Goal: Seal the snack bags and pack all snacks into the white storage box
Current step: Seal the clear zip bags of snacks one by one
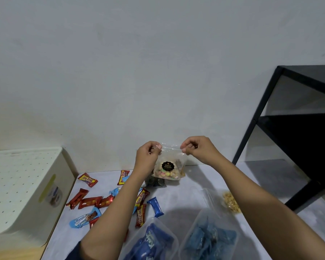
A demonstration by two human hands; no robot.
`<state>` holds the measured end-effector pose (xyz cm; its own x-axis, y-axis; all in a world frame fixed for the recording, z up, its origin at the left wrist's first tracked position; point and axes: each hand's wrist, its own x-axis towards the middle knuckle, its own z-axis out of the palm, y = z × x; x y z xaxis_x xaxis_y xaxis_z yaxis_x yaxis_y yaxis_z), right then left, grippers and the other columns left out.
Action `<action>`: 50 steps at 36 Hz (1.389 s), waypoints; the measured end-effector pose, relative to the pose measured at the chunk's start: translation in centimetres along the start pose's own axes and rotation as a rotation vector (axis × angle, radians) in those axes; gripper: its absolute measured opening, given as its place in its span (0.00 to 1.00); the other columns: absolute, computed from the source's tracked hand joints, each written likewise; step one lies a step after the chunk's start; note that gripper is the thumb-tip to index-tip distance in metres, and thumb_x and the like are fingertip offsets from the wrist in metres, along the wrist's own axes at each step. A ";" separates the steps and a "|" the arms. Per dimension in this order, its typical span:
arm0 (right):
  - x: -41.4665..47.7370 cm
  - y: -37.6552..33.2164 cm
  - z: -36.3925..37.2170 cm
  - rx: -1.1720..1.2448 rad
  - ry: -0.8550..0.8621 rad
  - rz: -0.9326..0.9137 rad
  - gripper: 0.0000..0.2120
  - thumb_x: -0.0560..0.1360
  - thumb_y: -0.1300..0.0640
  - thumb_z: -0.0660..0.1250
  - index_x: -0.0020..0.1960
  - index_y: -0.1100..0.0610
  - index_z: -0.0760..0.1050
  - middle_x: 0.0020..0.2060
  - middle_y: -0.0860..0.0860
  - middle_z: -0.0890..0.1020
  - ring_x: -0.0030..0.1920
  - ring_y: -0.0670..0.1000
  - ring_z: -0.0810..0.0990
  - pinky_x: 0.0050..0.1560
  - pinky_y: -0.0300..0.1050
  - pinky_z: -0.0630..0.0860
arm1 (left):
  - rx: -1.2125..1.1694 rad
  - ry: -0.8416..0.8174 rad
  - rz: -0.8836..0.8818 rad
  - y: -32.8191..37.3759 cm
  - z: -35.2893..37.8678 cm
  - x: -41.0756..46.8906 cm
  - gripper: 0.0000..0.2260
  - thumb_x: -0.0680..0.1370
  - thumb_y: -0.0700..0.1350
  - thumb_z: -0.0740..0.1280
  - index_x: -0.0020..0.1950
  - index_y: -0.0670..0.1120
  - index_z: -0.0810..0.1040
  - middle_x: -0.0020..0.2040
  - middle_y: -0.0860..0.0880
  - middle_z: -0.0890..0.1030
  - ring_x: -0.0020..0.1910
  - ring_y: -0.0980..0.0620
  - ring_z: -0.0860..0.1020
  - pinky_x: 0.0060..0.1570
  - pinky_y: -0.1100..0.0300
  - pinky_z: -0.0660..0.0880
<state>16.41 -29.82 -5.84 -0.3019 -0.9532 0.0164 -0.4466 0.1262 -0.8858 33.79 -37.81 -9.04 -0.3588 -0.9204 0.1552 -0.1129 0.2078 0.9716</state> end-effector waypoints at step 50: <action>-2.4 6.7 3.9 -0.163 -0.264 0.199 0.03 0.71 0.58 0.70 0.41 0.57 0.82 0.36 0.51 0.81 0.36 0.44 0.75 0.37 0.35 0.72 | -0.399 -0.299 -0.586 -6.9 3.7 -4.4 0.07 0.78 0.36 0.62 0.44 0.37 0.79 0.35 0.46 0.83 0.33 0.57 0.82 0.40 0.67 0.80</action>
<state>17.39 -27.74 -13.63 -0.1783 -0.9410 -0.2878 -0.5354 0.3381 -0.7740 32.75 -34.01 -17.05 -0.5855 -0.7026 -0.4044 -0.0394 -0.4736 0.8798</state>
